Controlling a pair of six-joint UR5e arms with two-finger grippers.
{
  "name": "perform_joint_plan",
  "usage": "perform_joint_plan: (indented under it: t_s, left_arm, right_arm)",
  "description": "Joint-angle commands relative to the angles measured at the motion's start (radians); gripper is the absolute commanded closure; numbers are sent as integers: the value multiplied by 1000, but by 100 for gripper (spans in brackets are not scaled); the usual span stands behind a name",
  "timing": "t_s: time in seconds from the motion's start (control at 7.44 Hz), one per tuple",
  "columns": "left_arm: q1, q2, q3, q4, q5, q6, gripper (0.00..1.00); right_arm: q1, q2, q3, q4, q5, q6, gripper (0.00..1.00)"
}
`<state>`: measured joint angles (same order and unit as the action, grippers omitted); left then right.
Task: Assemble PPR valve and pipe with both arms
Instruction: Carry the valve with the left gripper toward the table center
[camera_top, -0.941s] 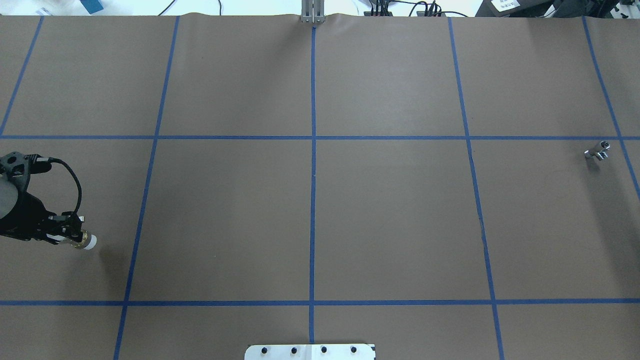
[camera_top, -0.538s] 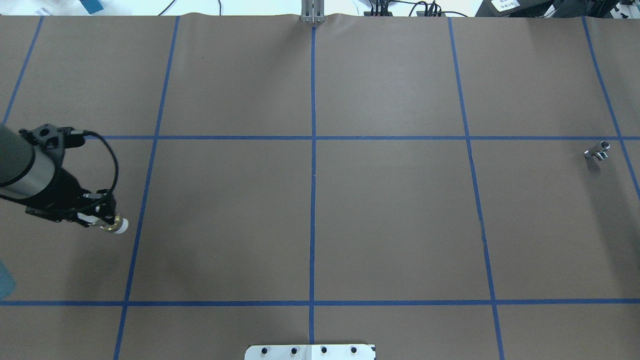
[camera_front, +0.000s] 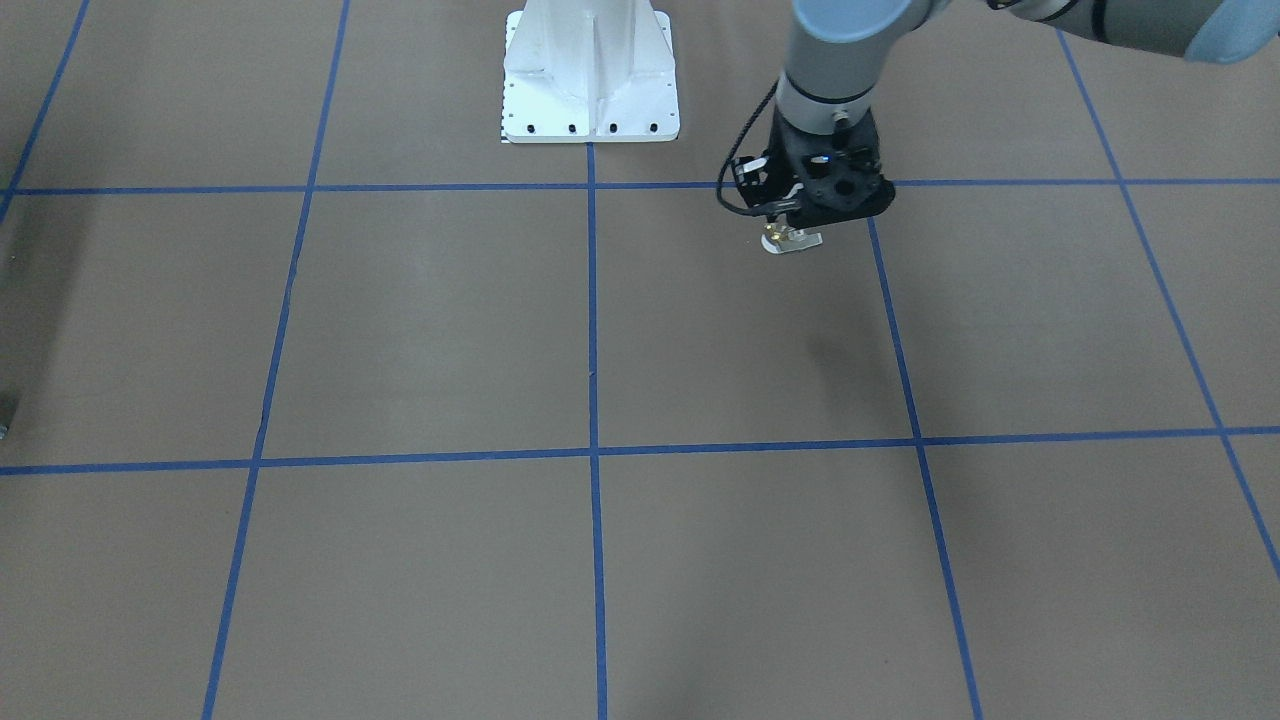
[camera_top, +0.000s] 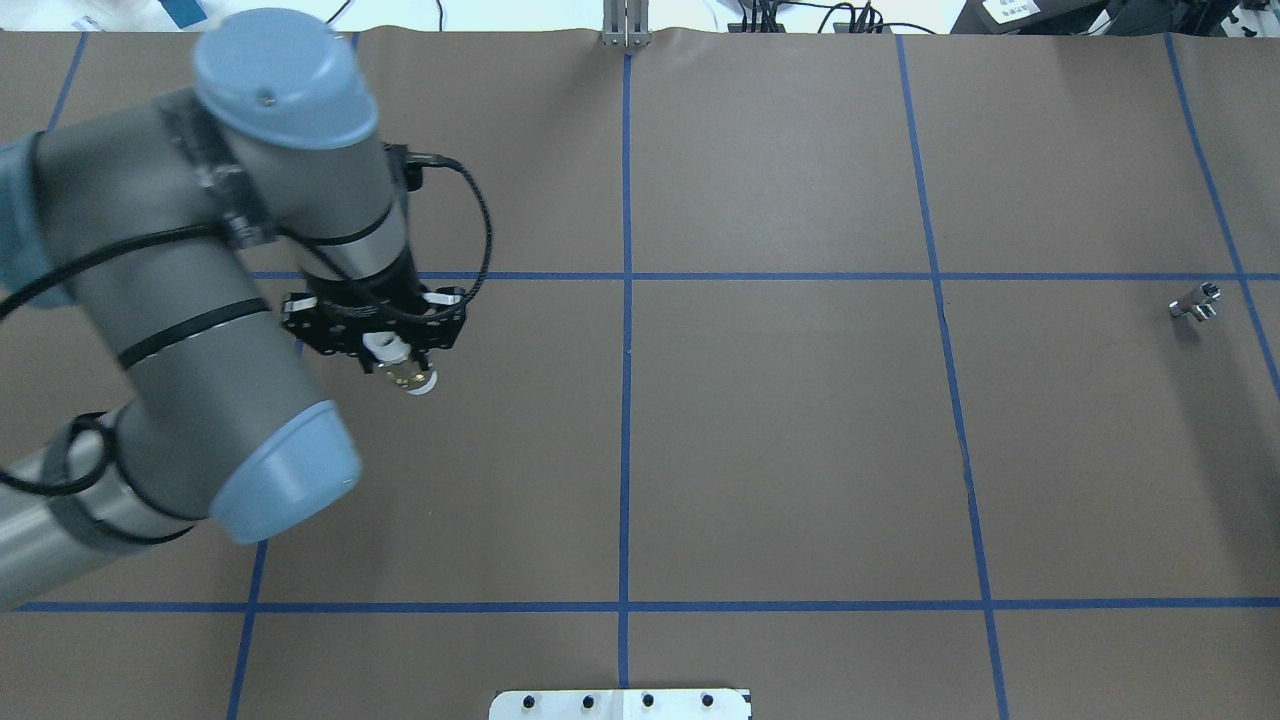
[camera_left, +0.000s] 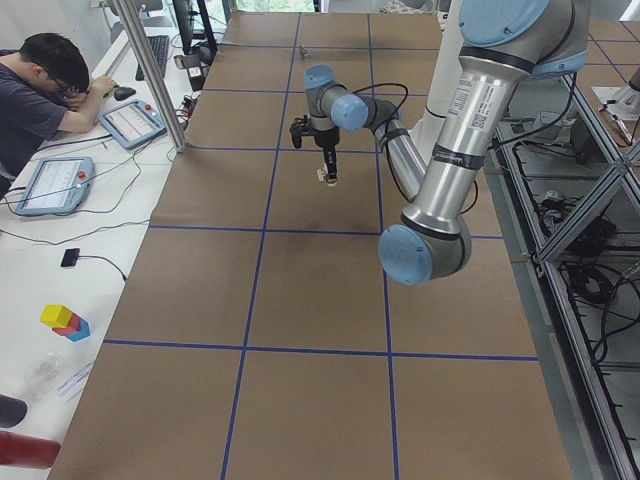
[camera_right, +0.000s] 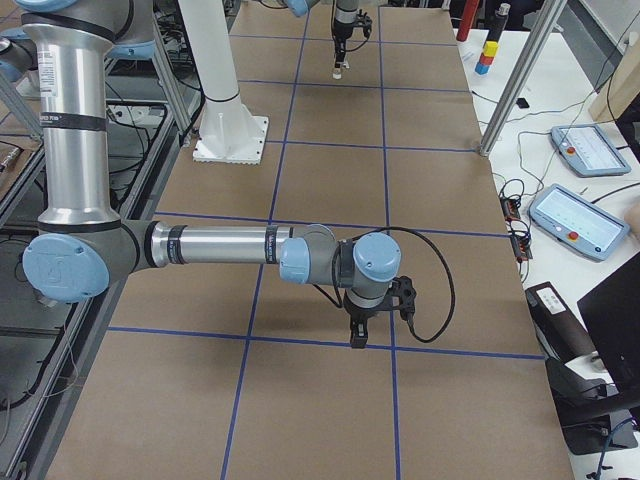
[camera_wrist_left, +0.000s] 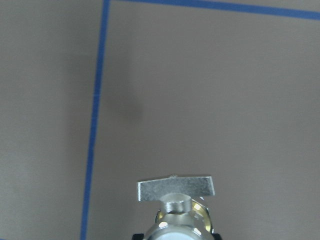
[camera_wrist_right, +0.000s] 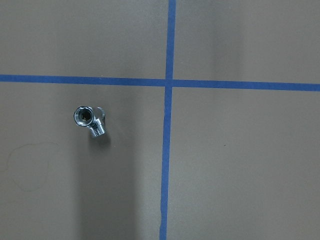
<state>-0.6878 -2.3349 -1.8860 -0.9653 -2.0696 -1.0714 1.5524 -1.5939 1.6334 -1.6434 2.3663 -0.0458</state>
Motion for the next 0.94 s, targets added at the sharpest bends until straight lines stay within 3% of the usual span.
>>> perform_joint_plan:
  t_s: [0.0, 0.27, 0.4, 0.81]
  left_arm:
    - [16, -246, 358, -101, 8, 1, 100]
    - [36, -277, 540, -301, 9, 1, 100]
    - [51, -306, 603, -337, 11, 1, 100]
    - [100, -328, 651, -377, 104, 48, 100]
  right_arm:
    - [0, -1, 5, 1, 5, 0, 0]
    - [0, -1, 11, 1, 5, 3, 0]
    - [0, -1, 9, -1, 8, 3, 0]
    - [0, 3, 8, -1, 25, 3, 0]
